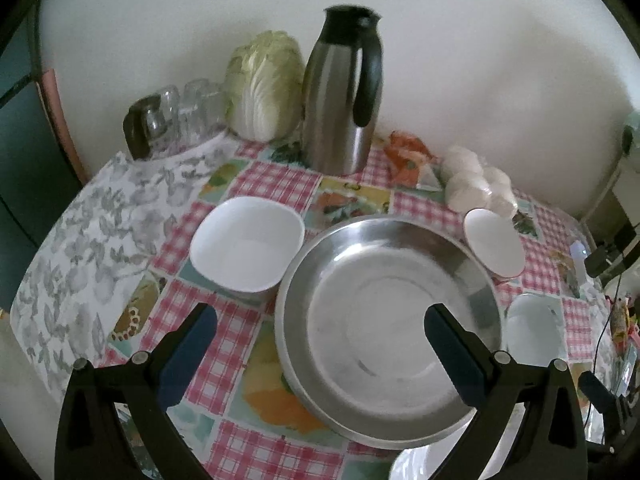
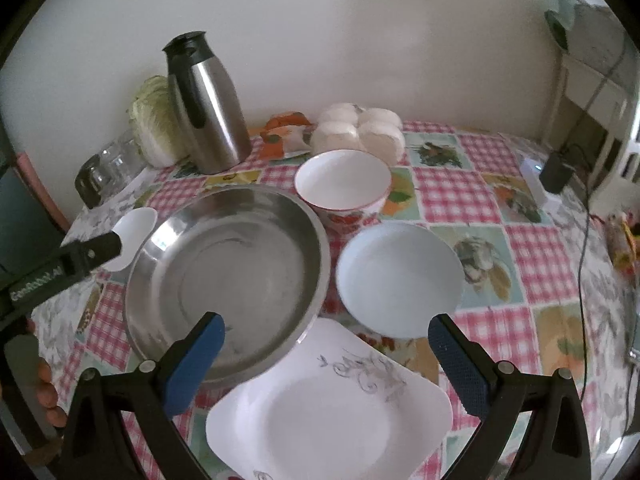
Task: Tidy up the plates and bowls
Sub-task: 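Move both grippers to the rim of the square white plate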
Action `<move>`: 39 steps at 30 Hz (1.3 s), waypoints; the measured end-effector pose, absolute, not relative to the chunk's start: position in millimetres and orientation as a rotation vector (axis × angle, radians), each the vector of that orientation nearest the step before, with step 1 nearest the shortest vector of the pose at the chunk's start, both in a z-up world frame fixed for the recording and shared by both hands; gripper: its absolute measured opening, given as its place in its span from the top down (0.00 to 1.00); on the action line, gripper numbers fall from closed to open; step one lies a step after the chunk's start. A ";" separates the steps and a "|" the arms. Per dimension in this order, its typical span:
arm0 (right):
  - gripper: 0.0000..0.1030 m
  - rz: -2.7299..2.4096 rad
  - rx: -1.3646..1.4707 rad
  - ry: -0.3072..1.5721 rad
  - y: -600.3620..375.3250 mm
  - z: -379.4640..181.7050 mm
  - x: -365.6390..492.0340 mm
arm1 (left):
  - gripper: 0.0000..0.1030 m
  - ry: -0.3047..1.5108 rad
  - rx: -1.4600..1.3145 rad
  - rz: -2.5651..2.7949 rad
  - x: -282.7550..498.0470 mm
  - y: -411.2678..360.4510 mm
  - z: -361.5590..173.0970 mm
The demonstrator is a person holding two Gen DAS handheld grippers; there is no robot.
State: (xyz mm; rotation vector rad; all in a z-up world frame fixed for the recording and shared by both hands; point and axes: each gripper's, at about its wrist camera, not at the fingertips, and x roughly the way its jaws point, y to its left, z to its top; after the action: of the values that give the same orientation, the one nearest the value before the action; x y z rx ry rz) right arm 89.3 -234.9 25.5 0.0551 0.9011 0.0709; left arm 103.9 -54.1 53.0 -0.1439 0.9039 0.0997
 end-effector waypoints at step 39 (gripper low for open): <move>0.00 -0.068 0.244 1.103 -301.9 -18.9 31.6 | 0.00 1.100 -0.036 -0.210 51.7 -136.7 20.7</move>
State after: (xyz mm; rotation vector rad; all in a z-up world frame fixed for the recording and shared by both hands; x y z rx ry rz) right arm 31.6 -301.9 -18.9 0.2444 1.1030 -0.0678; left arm 51.7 -136.7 20.7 -0.0355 1.1000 -0.2105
